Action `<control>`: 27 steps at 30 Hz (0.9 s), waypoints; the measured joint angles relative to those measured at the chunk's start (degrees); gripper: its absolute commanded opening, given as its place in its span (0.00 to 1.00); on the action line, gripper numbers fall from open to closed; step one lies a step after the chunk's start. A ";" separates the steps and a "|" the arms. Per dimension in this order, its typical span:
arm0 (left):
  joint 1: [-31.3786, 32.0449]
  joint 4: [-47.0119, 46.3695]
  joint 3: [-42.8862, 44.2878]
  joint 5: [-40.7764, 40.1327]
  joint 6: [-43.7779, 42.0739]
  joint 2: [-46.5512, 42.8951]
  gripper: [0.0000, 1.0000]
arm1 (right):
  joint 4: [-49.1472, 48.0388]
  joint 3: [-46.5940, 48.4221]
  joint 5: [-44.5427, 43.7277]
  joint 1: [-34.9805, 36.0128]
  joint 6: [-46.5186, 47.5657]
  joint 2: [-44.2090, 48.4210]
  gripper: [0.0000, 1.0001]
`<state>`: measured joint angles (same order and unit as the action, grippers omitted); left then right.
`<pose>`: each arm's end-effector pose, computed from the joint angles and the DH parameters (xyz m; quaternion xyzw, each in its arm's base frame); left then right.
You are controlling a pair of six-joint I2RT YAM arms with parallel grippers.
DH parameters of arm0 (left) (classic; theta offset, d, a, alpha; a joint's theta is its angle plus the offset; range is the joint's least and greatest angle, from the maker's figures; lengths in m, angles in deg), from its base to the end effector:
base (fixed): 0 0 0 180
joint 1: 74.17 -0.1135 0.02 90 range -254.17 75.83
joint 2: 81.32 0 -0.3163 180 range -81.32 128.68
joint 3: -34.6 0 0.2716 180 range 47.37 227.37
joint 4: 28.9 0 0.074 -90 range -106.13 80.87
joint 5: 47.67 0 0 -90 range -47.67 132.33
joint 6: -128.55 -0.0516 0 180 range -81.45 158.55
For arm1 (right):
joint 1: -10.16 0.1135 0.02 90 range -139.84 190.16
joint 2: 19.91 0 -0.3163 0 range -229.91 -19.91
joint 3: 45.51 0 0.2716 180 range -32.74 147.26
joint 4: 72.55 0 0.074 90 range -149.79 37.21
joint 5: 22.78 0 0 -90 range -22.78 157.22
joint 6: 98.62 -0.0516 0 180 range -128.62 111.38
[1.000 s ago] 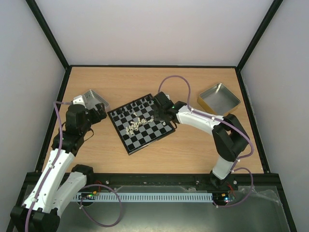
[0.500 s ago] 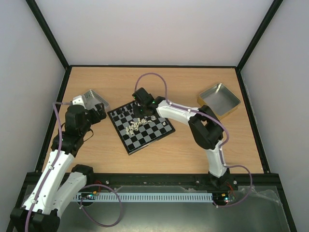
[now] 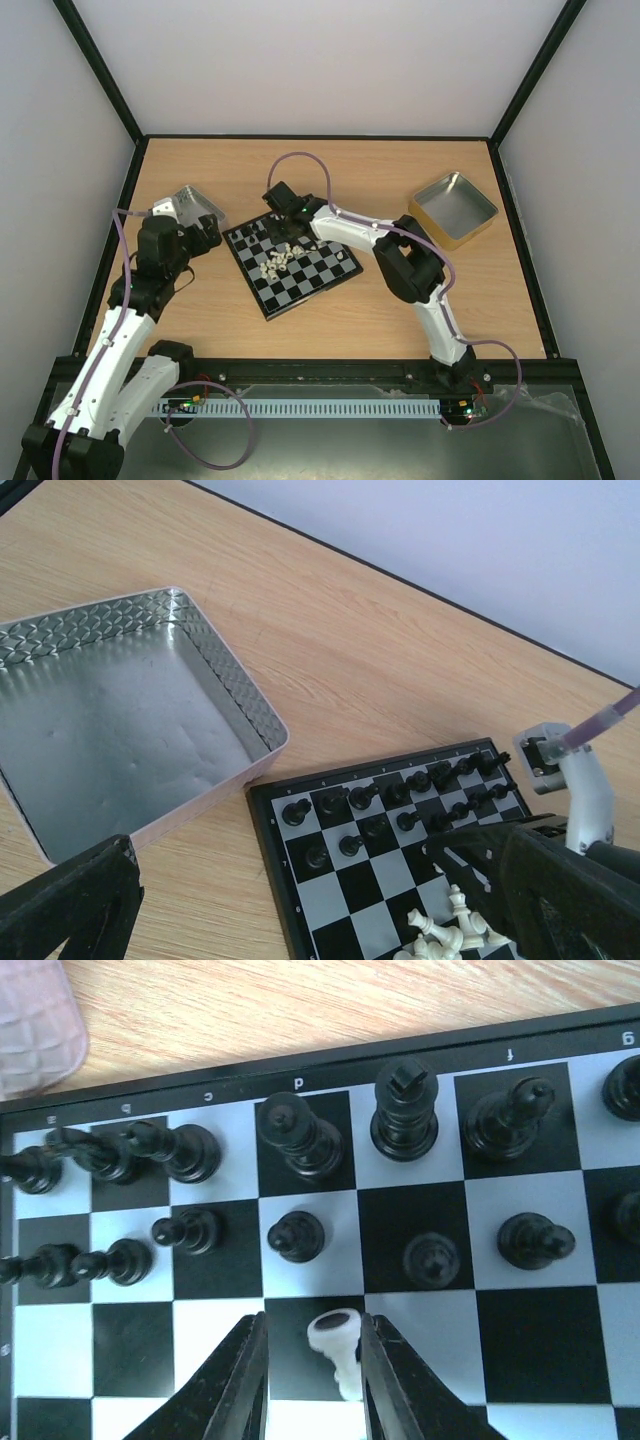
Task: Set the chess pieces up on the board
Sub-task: Pick up the chess piece from the chessboard.
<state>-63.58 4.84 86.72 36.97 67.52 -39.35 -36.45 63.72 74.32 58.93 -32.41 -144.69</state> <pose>0.1651 -0.0260 0.3227 -0.1588 0.8210 -0.1483 0.5280 0.3510 0.4101 0.2023 -0.2237 0.9160 0.2411 0.2297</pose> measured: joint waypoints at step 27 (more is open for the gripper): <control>0.00 -0.02 0.00 0.90 0.00 0.07 0.99 | 7.13 8.15 -3.43 0.00 2.86 -6.60 0.23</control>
<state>-63.58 4.82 86.72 37.86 67.52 -39.28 -29.33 71.88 70.88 58.93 -29.54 -151.29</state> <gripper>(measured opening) 0.992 0.235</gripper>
